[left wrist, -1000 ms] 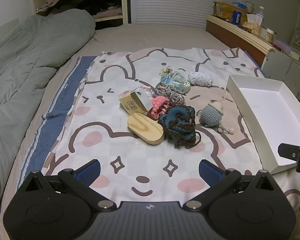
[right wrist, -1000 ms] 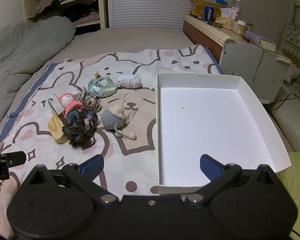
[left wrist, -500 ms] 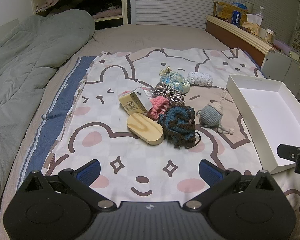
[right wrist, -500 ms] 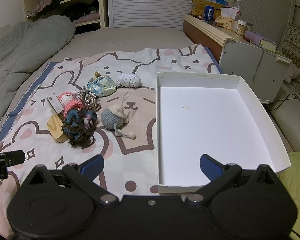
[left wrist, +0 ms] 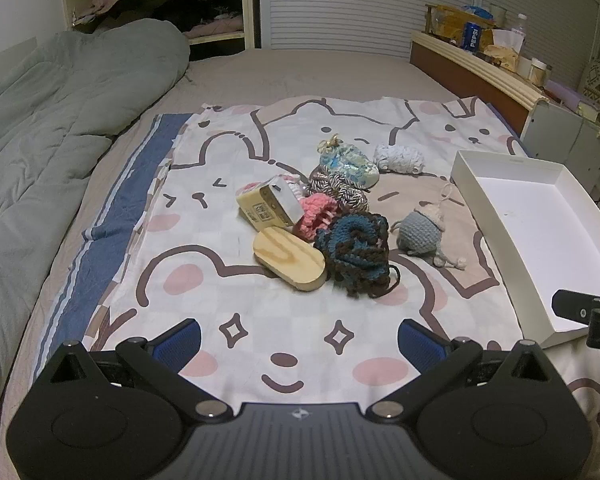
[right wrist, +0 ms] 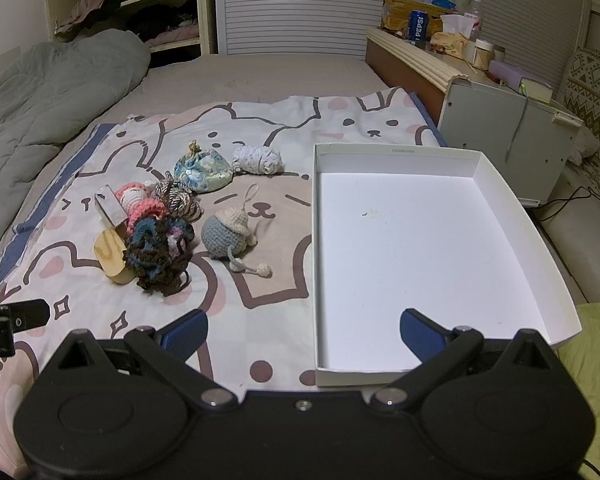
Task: Organize objects
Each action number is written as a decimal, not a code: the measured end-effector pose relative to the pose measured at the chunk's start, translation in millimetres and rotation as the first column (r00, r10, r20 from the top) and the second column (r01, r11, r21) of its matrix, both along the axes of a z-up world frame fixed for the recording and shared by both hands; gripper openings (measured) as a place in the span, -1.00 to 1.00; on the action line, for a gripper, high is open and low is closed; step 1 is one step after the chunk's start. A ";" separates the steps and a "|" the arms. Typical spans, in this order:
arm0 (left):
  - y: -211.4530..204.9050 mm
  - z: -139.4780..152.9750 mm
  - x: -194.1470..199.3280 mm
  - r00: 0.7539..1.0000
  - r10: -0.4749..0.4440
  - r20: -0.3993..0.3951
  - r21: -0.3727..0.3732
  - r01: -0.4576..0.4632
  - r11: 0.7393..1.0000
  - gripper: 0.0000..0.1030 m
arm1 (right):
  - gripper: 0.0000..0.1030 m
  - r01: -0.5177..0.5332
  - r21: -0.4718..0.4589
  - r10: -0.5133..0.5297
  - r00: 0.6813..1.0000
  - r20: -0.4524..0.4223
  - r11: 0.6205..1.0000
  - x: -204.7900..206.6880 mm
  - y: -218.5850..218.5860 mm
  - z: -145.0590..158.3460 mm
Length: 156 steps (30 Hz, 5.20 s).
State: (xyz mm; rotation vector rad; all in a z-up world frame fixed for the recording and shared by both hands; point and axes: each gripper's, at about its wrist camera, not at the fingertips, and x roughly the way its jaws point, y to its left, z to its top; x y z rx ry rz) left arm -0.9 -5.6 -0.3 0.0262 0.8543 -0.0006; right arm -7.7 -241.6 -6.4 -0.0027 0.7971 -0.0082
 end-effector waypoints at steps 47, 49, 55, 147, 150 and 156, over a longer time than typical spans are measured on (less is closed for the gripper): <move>45.0 -33.4 92.6 0.978 0.208 -0.031 -0.104 -0.210 0.972 1.00 | 0.96 -0.009 0.160 -0.001 0.998 0.061 0.987 103.4 20.6 0.9; 46.1 -39.1 105.0 0.974 0.225 -0.036 -0.111 -0.228 0.967 1.00 | 0.90 -0.010 0.177 0.000 0.999 0.055 0.984 110.9 24.3 -2.6; 53.2 -60.3 138.0 0.958 0.280 -0.061 -0.114 -0.285 0.952 1.00 | 0.79 -0.007 0.225 -0.002 0.999 0.039 0.974 129.7 29.0 -14.6; 33.4 -93.9 127.5 0.963 0.213 -0.163 -0.116 -0.233 0.965 -0.10 | -0.07 -0.166 0.148 0.159 0.985 0.061 0.975 133.1 50.8 -35.0; 32.9 -79.5 122.8 0.969 0.219 -0.115 -0.108 -0.232 0.967 -0.10 | -0.07 -0.168 0.151 0.157 0.984 0.081 0.974 131.1 48.8 -28.5; 31.9 -45.9 114.1 0.978 0.207 -0.017 -0.140 -0.208 0.968 -0.10 | -0.07 -0.158 0.168 0.137 0.983 0.125 0.973 126.5 37.8 -8.3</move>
